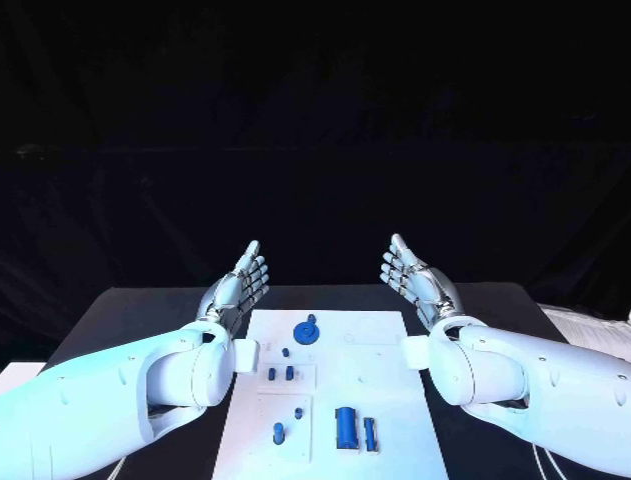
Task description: Assemble the parts on the task board
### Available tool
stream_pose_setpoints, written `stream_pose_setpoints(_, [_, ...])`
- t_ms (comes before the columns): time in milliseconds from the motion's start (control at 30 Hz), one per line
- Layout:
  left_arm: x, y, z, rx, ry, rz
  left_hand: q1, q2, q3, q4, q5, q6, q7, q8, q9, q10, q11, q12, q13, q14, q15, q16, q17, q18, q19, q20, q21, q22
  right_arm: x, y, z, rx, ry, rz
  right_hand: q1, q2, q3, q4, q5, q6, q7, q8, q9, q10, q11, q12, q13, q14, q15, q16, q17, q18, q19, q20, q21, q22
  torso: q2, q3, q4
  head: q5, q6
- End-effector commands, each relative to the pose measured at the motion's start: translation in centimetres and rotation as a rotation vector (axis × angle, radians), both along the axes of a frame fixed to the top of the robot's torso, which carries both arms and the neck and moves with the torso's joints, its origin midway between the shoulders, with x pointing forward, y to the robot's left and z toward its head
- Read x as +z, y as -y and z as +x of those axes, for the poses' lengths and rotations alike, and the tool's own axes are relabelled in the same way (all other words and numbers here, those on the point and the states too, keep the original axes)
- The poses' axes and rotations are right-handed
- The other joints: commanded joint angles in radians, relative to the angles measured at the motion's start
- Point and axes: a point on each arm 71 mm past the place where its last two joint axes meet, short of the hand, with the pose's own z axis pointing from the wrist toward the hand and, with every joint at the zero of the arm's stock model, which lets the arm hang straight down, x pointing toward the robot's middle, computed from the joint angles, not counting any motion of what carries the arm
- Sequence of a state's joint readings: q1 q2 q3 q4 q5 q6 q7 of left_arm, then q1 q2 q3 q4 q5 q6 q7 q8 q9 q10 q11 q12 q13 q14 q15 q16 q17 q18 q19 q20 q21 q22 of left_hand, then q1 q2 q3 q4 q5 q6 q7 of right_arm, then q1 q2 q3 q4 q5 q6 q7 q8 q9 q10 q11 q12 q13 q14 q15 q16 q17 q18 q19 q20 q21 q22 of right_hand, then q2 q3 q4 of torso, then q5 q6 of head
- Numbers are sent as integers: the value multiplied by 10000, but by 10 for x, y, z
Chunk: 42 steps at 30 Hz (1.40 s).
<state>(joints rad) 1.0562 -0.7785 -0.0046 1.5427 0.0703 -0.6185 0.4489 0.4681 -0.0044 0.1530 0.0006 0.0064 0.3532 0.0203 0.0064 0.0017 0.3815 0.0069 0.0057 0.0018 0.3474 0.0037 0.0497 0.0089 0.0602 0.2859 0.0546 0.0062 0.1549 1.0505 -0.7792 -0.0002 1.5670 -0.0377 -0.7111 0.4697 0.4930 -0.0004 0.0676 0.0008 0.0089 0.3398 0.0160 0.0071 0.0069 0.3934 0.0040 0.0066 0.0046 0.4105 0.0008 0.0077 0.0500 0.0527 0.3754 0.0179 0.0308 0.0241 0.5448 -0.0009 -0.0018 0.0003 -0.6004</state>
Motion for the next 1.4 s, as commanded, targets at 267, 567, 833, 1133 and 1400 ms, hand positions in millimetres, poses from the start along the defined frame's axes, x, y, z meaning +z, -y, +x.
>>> stream_pose_setpoints(267, [9, -1, -5, 884, 1135, 1019, -2286, 44, -743, -6, -64, -1729, -203, -64, -17, -1868, -69, -57, -18, -1701, -37, -497, -89, -602, -1404, -546, -62, -758, 2, 4, 0, -633, 240, -19, -2398, 4, -676, -8, -89, -1657, -160, -71, -69, -1919, -40, -66, -46, -2000, -8, -77, -500, -527, -1820, -179, -308, -241, -6, 9, 18, -3, 4])
stream_pose_setpoints(567, [9, -1, -5, 884, 1135, 1019, -3038, 44, -1530, -6, -64, -2293, -203, -64, -17, -2480, -69, -57, -18, -2260, -37, -497, -89, -602, -1853, -546, -62, -1549, 2, 4, 0, -633, 240, -19, -3194, 4, -676, -8, -89, -2206, -160, -71, -69, -2554, -40, -66, -46, -2666, -8, -77, -500, -527, -2433, -179, -308, -241, -6, 9, 18, -3, 4])
stream_pose_setpoints(833, [9, -1, -5, 884, 1135, 1019, -3494, 44, -1530, -6, -64, -2620, -203, -64, -17, -2856, -69, -57, -18, -2589, -37, -497, -89, -602, -2122, -546, -62, -1549, 2, 4, 0, -633, 240, -19, -3674, 4, -676, -8, -89, -2526, -160, -71, -69, -2941, -40, -66, -46, -3072, -8, -77, -500, -527, -2796, -179, -308, -241, -6, 9, 18, -3, 4])
stream_pose_setpoints(1133, [9, -1, -5, 884, 1135, 1019, -4681, 44, -1530, -6, -64, -3532, -203, -64, -17, -3815, -69, -57, -18, -3474, -37, -497, -89, -602, -2859, -546, -62, -1549, 2, 4, 0, -633, 240, -19, -4930, 4, -676, -8, -89, -3398, -160, -71, -69, -3934, -40, -66, -46, -4105, -8, -77, -500, -527, -3754, -179, -308, -241, -6, 9, 18, -3, 4])
stream_pose_setpoints(1400, [9, -1, -5, 884, 1135, 1019, -4681, 44, -1530, -6, -64, -3532, -203, -64, -17, -3815, -69, -57, -18, -3474, -37, -497, -89, -602, -2859, -546, -62, -1549, 2, 4, 0, -633, 240, -19, -4930, 4, -676, -8, -89, -3398, -160, -71, -69, -3934, -40, -66, -46, -4105, -8, -77, -500, -527, -3754, -179, -308, -241, -6, 9, 18, -3, 4])
